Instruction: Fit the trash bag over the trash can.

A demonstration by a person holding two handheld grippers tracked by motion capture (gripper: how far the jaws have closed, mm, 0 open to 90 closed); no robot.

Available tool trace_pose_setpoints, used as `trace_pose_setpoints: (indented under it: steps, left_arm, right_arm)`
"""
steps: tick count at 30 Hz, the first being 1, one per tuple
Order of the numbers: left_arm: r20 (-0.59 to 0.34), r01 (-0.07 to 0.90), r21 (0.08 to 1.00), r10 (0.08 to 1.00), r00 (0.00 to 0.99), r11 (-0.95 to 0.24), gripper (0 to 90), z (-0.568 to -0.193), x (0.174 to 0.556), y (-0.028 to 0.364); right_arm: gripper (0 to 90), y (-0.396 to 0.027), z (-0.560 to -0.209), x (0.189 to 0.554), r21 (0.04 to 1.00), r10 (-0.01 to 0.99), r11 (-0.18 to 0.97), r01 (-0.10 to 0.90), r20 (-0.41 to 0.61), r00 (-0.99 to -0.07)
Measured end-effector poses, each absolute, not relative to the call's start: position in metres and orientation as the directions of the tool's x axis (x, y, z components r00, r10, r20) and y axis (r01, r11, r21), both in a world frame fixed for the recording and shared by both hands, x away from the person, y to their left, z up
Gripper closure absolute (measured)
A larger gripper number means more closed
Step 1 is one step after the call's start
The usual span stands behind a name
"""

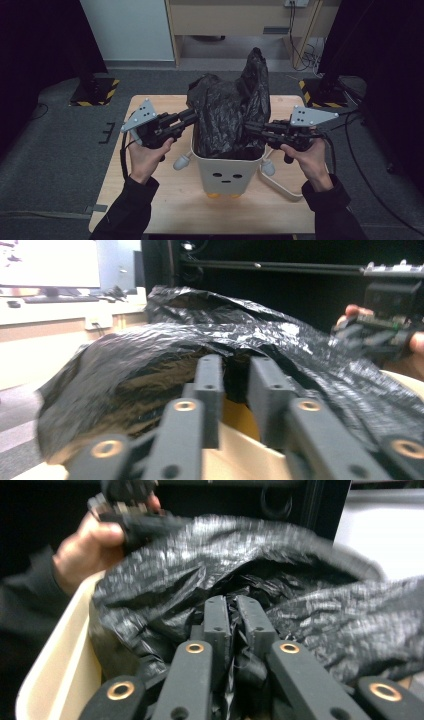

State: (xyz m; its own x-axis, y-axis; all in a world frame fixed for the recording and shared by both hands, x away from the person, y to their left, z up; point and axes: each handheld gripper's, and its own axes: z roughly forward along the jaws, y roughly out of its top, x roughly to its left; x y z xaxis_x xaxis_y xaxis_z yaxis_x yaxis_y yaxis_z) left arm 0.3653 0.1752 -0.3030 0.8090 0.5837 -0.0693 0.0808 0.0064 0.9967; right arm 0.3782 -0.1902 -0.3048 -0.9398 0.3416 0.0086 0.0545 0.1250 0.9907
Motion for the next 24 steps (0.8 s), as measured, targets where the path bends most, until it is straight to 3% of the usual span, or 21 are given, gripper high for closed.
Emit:
trace_pose_setpoints:
  steps: [4, 9, 11, 14, 17, 24]
  left_arm:
    - [-0.068, 0.083, 0.997, 0.632, 0.772, 0.006, 59.3, -0.305, 0.360, 0.189]
    - [-0.137, 0.064, 0.989, 0.679, 0.721, 0.132, 47.3, -0.294, 0.367, 0.205]
    - [-0.142, 0.057, 0.988, 0.686, 0.714, 0.146, 42.7, -0.289, 0.370, 0.204]
    - [-0.140, 0.052, 0.988, 0.683, 0.717, 0.147, 39.7, -0.280, 0.380, 0.195]
    - [-0.144, 0.082, 0.989, 0.673, 0.725, 0.124, 35.7, -0.275, 0.393, 0.181]
    - [-0.187, 0.219, 0.975, 0.640, 0.745, 0.030, 36.3, -0.294, 0.414, 0.158]
  right_arm:
    - [77.3, -0.188, -0.307, 0.377, 0.987, 0.337, 0.149, 0.065, 0.011, -0.941]
    - [67.1, -0.199, -0.294, 0.373, 0.995, 0.344, 0.077, 0.062, 0.032, -0.939]
    - [59.4, -0.207, -0.283, 0.376, 0.999, 0.391, 0.028, 0.046, 0.031, -0.920]
    - [45.8, -0.215, -0.274, 0.387, 0.999, 0.466, -0.018, 0.035, 0.039, -0.884]
    - [40.6, -0.219, -0.273, 0.408, 0.998, 0.510, -0.009, 0.059, 0.055, -0.858]
    - [42.1, -0.207, -0.300, 0.429, 0.982, 0.471, 0.051, 0.184, 0.139, -0.871]
